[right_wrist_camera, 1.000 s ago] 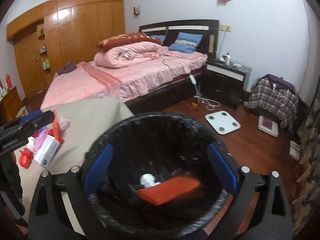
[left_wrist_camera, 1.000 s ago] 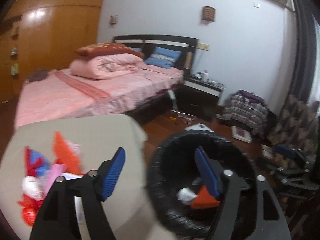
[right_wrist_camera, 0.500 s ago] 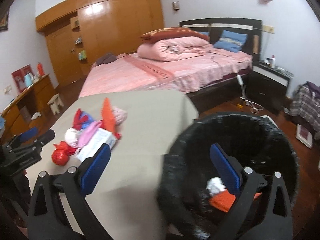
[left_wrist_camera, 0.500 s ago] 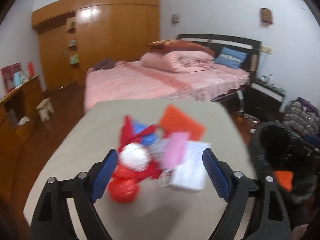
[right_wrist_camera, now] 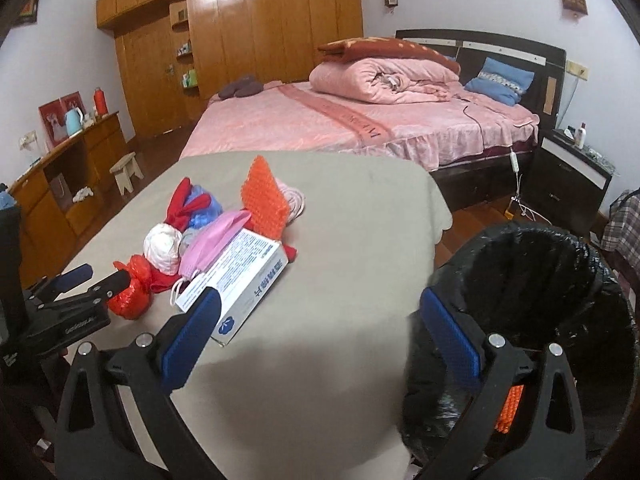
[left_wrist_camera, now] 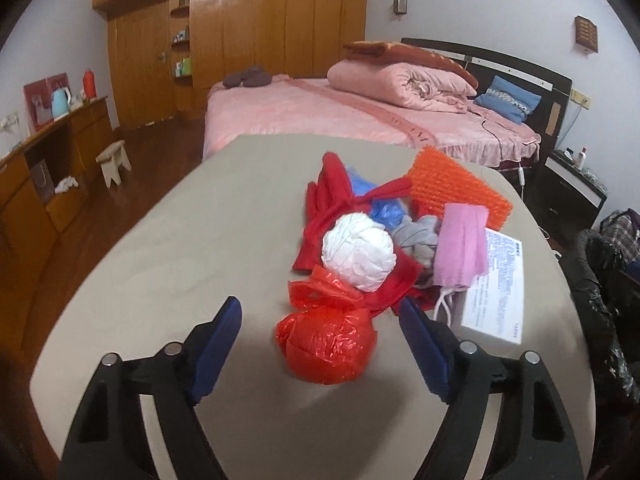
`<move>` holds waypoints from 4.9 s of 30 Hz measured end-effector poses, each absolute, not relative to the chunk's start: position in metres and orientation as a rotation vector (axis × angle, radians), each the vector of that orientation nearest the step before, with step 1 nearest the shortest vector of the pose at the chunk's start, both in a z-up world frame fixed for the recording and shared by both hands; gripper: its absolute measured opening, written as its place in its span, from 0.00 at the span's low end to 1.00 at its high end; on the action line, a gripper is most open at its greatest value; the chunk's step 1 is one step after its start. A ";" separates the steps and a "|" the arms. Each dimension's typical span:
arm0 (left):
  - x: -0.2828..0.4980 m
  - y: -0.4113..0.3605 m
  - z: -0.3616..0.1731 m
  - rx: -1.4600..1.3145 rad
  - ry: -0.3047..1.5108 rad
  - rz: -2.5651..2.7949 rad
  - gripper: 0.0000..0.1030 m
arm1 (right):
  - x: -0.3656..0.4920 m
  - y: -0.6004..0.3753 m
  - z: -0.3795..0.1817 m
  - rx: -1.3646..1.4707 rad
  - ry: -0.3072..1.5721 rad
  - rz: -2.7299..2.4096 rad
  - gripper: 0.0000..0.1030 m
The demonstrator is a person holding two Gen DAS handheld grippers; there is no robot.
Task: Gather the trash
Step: 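Return to the table and grasp the red plastic bag with the left tool, then grasp the white medicine box with the right tool while the left tool holds the red bag, then carry the red bag and white box over the bin and release both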
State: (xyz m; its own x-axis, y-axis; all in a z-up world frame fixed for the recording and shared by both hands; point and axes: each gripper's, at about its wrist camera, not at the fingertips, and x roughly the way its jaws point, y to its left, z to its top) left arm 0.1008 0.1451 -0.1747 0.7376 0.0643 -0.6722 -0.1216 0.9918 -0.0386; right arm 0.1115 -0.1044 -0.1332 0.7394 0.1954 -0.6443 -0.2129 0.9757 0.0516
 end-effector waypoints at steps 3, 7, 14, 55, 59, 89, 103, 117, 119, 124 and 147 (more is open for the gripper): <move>0.109 0.144 -0.185 -0.092 0.768 0.088 0.71 | 0.115 -0.102 -0.139 -0.031 0.718 0.224 0.94; 0.113 0.145 -0.199 -0.120 0.819 0.058 0.52 | 0.118 -0.097 -0.145 -0.038 0.735 0.227 0.94; 0.105 0.146 -0.187 -0.133 0.792 0.033 0.39 | 0.121 -0.087 -0.154 -0.031 0.758 0.242 0.94; 0.095 0.139 -0.154 -0.091 0.697 0.024 0.39 | 0.129 -0.092 -0.181 -0.022 0.859 0.184 0.94; 0.095 0.139 -0.153 -0.089 0.698 0.027 0.39 | 0.138 -0.081 -0.183 -0.025 0.846 0.194 0.94; 0.091 0.098 -0.109 -0.059 0.627 -0.038 0.39 | 0.135 -0.103 -0.120 0.026 0.779 0.299 0.54; 0.091 0.047 -0.068 -0.037 0.550 -0.131 0.39 | 0.109 -0.160 -0.056 0.053 0.659 0.211 0.54; 0.092 -0.024 -0.041 -0.002 0.498 -0.288 0.39 | 0.079 -0.227 -0.030 0.071 0.585 0.073 0.54; 0.091 -0.035 -0.039 0.003 0.494 -0.314 0.39 | 0.074 -0.239 -0.030 0.075 0.581 0.048 0.54; 0.093 -0.064 -0.036 0.019 0.491 -0.379 0.39 | 0.066 -0.265 -0.032 0.082 0.579 -0.006 0.54; 0.113 -0.176 -0.069 0.042 0.564 -0.659 0.65 | 0.055 -0.365 -0.074 0.116 0.623 -0.252 0.81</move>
State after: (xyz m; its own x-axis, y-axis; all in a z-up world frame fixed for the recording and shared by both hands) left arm 0.1131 -0.1764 -0.0693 0.6464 -0.5682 -0.5092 0.5907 0.7951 -0.1374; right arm 0.0551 -0.3648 -0.0738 0.7830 -0.1981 -0.5897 0.2678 0.9629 0.0321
